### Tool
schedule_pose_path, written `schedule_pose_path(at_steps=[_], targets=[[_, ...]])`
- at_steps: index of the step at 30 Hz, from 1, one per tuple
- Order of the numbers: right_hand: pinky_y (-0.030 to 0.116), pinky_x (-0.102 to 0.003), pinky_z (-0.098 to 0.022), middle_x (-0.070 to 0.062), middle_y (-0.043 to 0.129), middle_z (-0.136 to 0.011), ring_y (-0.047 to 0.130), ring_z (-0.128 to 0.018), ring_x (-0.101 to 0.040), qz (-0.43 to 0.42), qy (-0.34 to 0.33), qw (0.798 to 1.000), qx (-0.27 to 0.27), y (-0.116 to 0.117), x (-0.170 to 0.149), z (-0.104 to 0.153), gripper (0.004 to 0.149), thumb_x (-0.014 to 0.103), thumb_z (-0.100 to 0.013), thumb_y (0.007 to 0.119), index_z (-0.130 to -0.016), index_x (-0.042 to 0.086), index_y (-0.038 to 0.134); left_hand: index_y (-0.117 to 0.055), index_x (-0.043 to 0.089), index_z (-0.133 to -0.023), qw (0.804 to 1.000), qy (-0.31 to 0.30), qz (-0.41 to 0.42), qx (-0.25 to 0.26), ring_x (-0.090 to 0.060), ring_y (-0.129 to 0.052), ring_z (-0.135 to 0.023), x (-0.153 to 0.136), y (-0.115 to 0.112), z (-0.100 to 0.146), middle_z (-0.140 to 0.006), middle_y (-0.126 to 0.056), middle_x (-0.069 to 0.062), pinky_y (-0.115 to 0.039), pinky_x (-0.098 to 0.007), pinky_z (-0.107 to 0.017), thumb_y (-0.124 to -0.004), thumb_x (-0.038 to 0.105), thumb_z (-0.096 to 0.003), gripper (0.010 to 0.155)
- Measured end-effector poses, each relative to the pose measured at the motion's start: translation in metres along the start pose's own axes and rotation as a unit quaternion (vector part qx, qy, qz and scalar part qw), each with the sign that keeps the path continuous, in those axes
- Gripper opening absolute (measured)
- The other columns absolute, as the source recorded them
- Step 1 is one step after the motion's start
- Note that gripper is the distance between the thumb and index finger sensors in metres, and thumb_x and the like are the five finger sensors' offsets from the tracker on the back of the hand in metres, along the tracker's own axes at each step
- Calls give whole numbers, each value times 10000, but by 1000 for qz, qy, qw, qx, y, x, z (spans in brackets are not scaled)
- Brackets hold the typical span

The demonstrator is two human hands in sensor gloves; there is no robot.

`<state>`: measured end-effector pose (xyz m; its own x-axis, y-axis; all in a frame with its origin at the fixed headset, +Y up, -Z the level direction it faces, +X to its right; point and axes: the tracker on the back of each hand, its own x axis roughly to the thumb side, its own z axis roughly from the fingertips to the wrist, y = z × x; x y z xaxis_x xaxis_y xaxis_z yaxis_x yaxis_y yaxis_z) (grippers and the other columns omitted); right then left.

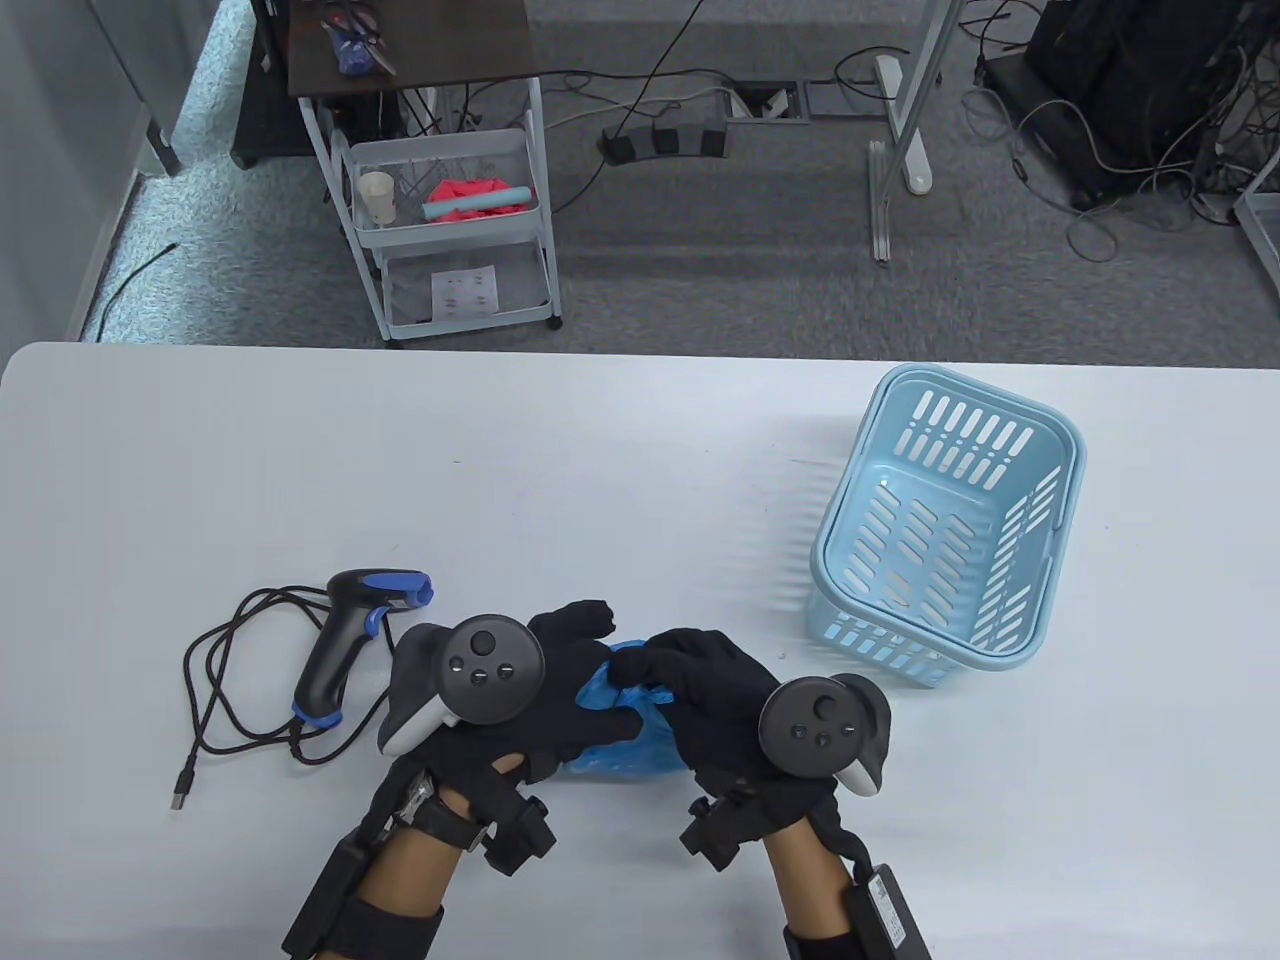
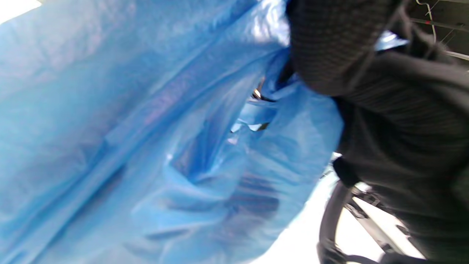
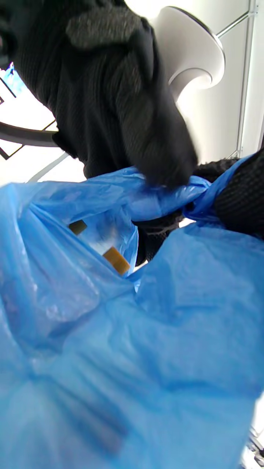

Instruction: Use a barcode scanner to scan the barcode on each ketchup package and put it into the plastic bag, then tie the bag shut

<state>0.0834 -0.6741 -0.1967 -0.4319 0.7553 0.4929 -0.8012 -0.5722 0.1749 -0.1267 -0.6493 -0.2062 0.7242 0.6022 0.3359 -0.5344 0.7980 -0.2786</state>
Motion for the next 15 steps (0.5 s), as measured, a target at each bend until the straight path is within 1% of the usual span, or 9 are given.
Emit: schedule_pose_path(at_steps=[3, 6, 7, 9, 13, 15], targets=[[597, -624, -652, -177, 767, -914, 750, -795, -434, -25, 2, 1000, 2, 0, -1, 0, 363, 207, -571, 697, -926, 225, 775, -900, 112, -703, 1000, 3, -23, 12, -421, -703, -1019, 4, -2, 0, -1117, -605, -73, -659, -580, -717, -905, 459, -400, 461], [592, -620, -658, -184, 732, -949, 729, -814, -440, -32, 2, 999, -8, -2, 1, 1, 380, 247, -569, 722, -942, 183, 752, -899, 119, -698, 997, 7, -72, 30, -416, -719, -1010, 8, -2, 2, -1110, -619, -64, -671, -570, -711, -903, 462, -402, 454], [596, -618, -657, -180, 737, -945, 731, -813, -439, -35, 0, 999, -20, -4, 3, 1, 374, 245, -566, 728, -933, 182, 761, -898, 121, -695, 994, 12, -97, 41, -412, -732, -1002, 10, -2, 3, -1104, -631, -58, -679, -564, -707, -902, 465, -400, 452], [611, -613, -650, -166, 767, -909, 749, -802, -425, -34, -4, 999, -26, -5, 5, 2, 369, 247, -560, 741, -921, 179, 769, -896, 130, -686, 988, 18, -139, 58, -410, -756, -984, 13, -3, 4, -1093, -650, -53, -699, -549, -692, -896, 475, -402, 447], [634, -604, -638, -148, 809, -859, 781, -776, -409, -38, -11, 999, -24, -5, 7, 2, 366, 239, -553, 755, -913, 175, 771, -890, 141, -669, 977, 31, -193, 87, -409, -794, -947, 18, -4, 3, -1066, -685, -47, -729, -524, -663, -866, 506, -414, 447], [635, -604, -639, -148, 814, -855, 784, -777, -407, -46, -16, 999, -13, -5, 7, 1, 370, 231, -550, 761, -915, 173, 765, -886, 147, -656, 971, 34, -215, 99, -408, -807, -932, 19, -4, 1, -1055, -696, -45, -739, -516, -649, -850, 526, -419, 449]])
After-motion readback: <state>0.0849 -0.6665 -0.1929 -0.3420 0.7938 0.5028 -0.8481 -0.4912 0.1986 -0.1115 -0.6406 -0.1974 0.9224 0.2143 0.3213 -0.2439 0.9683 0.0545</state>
